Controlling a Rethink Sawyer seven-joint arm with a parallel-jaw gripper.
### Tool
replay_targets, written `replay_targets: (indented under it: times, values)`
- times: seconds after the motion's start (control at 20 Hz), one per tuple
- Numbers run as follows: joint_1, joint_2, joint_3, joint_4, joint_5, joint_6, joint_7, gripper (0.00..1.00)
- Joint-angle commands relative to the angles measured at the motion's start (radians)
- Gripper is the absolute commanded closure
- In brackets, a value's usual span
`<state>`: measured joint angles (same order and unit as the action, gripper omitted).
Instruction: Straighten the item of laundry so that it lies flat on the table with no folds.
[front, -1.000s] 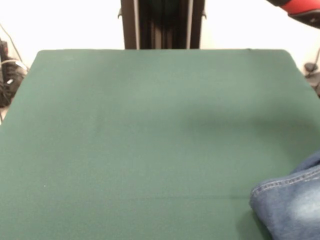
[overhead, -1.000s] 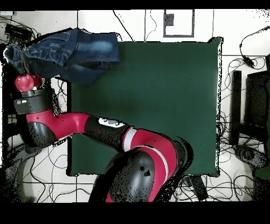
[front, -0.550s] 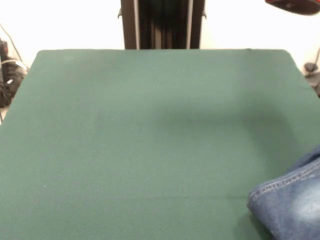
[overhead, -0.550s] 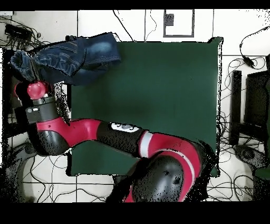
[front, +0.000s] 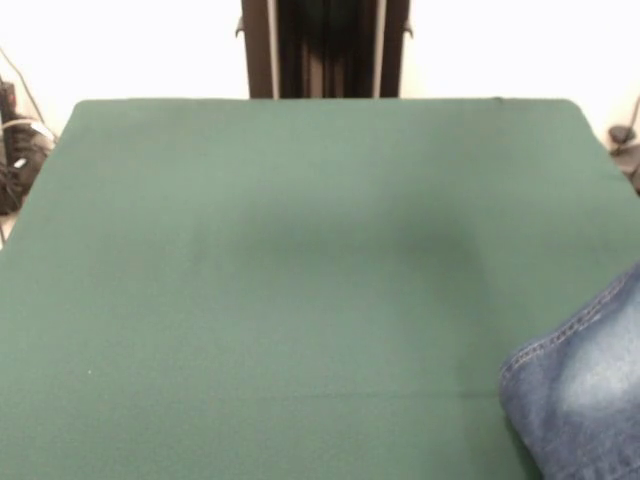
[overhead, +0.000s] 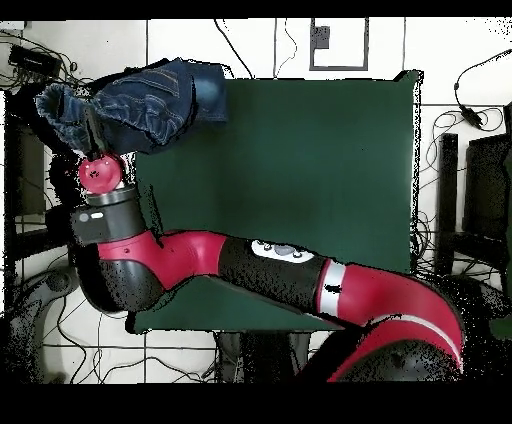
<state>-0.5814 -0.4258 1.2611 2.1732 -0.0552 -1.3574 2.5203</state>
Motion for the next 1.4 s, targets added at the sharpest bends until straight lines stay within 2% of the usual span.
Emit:
replay_targets:
  times: [0.05, 0.65, 0.85, 1.4]
  values:
    - [-0.029, -0.115, 0.230, 0.214, 0.134, 0.001, 0.204, 1.00]
    - [-0.160, -0.125, 0.352, 0.387, 0.105, 0.082, 0.215, 1.00]
    - [-0.213, -0.102, 0.362, 0.421, 0.058, 0.140, 0.220, 1.00]
    - [-0.416, -0.051, 0.472, 0.552, -0.017, 0.348, 0.224, 1.00]
